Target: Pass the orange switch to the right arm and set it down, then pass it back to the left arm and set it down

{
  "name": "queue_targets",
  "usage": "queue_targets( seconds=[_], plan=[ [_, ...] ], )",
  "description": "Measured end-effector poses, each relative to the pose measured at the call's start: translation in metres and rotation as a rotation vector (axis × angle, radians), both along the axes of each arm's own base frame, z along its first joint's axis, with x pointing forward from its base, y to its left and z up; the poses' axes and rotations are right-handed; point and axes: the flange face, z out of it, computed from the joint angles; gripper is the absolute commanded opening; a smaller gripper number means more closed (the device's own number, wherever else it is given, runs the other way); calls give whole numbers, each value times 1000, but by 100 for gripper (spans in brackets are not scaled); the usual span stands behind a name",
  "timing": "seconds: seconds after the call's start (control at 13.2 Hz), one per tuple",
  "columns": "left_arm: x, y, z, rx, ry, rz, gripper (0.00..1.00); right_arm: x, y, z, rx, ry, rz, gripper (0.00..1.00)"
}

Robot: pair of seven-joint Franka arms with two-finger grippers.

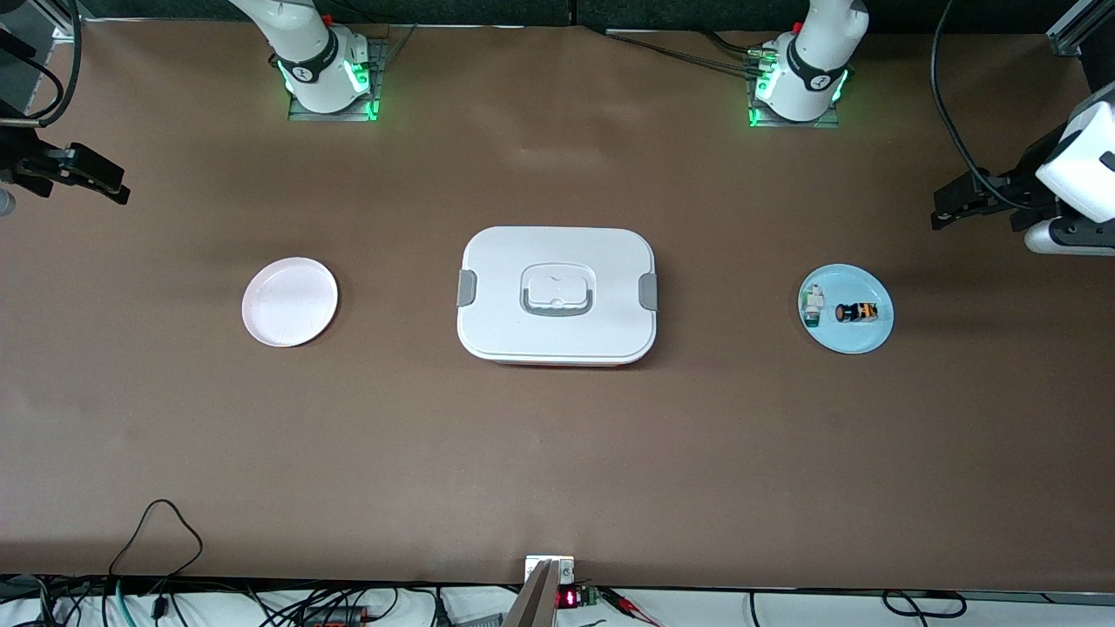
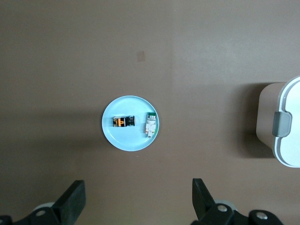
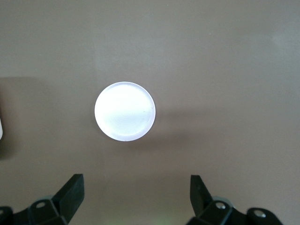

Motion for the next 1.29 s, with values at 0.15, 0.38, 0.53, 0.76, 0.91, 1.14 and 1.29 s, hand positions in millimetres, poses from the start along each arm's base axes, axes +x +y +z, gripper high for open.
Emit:
queue_targets(
  seconds=[0.15, 0.38, 0.53, 0.76, 0.91, 1.14, 1.29],
  plan=[
    [0, 0, 0, 0, 0, 5, 100, 0, 0, 0, 0, 0, 0, 100],
    [0, 1, 0, 1, 0, 13, 100, 0, 0, 0, 0, 0, 0, 100],
    [0, 8, -2, 2, 8, 23, 100, 0, 0, 0, 0, 0, 0, 100],
    [3, 18, -7, 2, 16, 36, 100, 0, 0, 1, 0, 0, 0, 100],
    [6, 20, -15, 2, 32, 40, 100, -1, 0, 0, 0, 10, 0, 100],
    [17, 26, -58, 3, 111, 49, 100, -4, 0, -1, 1, 30, -2, 100],
    [30, 33, -107, 2, 196, 60, 100, -4, 0, -1, 1, 30, -2, 100]
  ],
)
